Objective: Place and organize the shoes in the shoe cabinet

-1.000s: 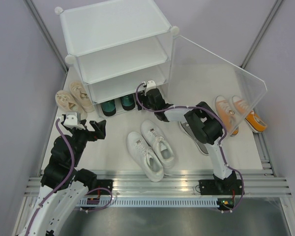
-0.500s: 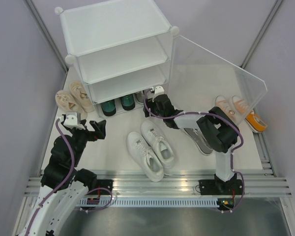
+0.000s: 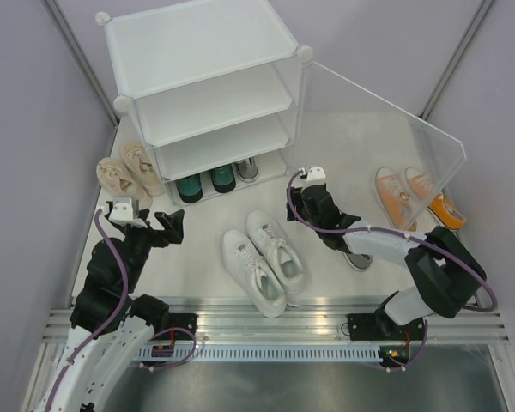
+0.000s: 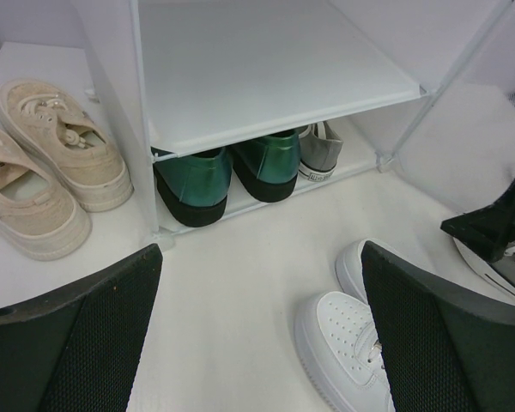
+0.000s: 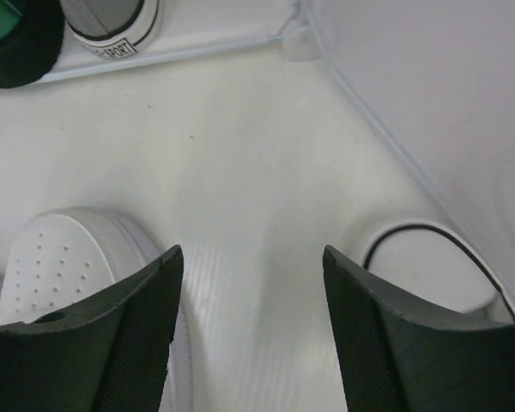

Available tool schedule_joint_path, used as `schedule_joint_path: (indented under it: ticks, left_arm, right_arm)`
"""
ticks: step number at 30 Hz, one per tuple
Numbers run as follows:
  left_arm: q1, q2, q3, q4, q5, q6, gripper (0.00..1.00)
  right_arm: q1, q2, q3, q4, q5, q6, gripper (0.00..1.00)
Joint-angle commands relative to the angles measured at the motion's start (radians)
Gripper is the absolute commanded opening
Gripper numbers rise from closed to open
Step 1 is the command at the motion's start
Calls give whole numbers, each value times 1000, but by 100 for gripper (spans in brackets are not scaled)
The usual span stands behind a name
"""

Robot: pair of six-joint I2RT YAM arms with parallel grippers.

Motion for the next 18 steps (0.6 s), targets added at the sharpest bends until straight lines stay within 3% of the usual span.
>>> schedule_joint_path:
  ticks: [1, 8, 18]
  left_arm:
    - [-3, -9, -4, 28, -5, 44, 100]
    - [-3, -8, -5, 28, 4, 43, 100]
    - [-3, -2, -5, 28, 9, 44, 100]
  right_arm:
    - [6, -125, -55, -104, 98, 52, 69]
    - [14, -349, -152, -274, 239, 127, 63]
    - [16, -472, -181, -478, 385, 216, 63]
